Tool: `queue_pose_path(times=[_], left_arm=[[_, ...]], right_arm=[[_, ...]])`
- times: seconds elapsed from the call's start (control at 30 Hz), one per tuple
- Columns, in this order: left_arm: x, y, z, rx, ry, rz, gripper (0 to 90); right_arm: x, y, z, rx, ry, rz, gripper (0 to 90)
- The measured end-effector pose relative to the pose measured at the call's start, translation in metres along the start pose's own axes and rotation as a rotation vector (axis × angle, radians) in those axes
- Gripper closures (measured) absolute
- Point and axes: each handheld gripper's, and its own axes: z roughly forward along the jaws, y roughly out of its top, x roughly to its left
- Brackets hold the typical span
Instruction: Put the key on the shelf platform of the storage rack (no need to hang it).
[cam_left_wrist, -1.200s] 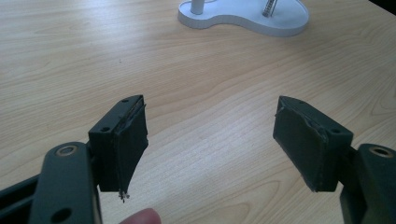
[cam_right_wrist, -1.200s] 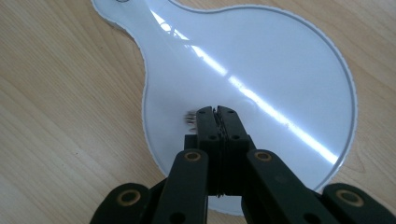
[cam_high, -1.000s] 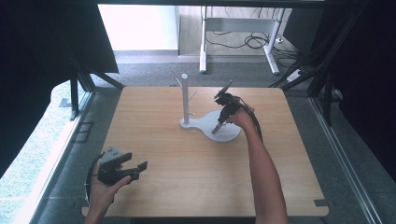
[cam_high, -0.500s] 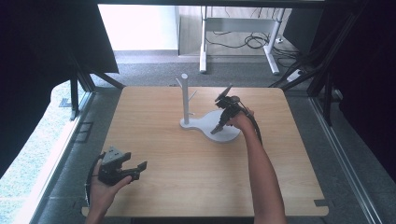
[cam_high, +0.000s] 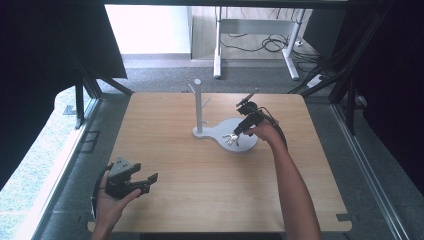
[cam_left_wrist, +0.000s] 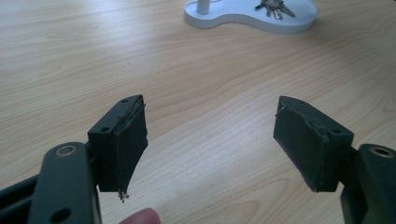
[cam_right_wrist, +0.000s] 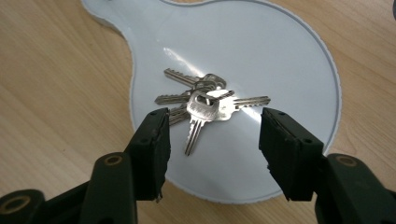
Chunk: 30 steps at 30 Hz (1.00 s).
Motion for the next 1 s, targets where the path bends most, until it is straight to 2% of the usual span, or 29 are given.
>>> queue_pose_path(times=[0.07,0.17,0.43,0.57,0.63,0.77,1.0], left_arm=[[-0.001,0.001,0.0,0.008,-0.025,0.007,26.5],[-0.003,0.0,0.002,0.027,-0.039,0.016,26.5],[-0.006,0.0,0.005,0.039,-0.057,0.019,25.8],[-0.008,0.0,0.008,0.046,-0.072,0.02,25.1],[-0.008,0.0,0.01,0.053,-0.073,0.022,25.1],[-0.01,-0.002,0.015,0.068,-0.074,0.021,25.0],[-0.016,-0.003,0.021,0.085,-0.082,0.029,25.1]], right_arm=[[0.005,-0.009,-0.008,-0.025,0.007,-0.008,38.3],[0.007,-0.016,-0.014,-0.042,0.008,-0.011,37.6],[0.017,-0.05,-0.029,-0.124,0.029,-0.012,37.0],[0.025,-0.077,-0.035,-0.157,0.017,-0.047,37.1],[0.026,-0.081,-0.036,-0.161,0.022,-0.045,37.1],[0.032,-0.106,-0.04,-0.205,0.031,-0.061,37.0],[0.041,-0.146,-0.043,-0.268,0.044,-0.057,36.6]])
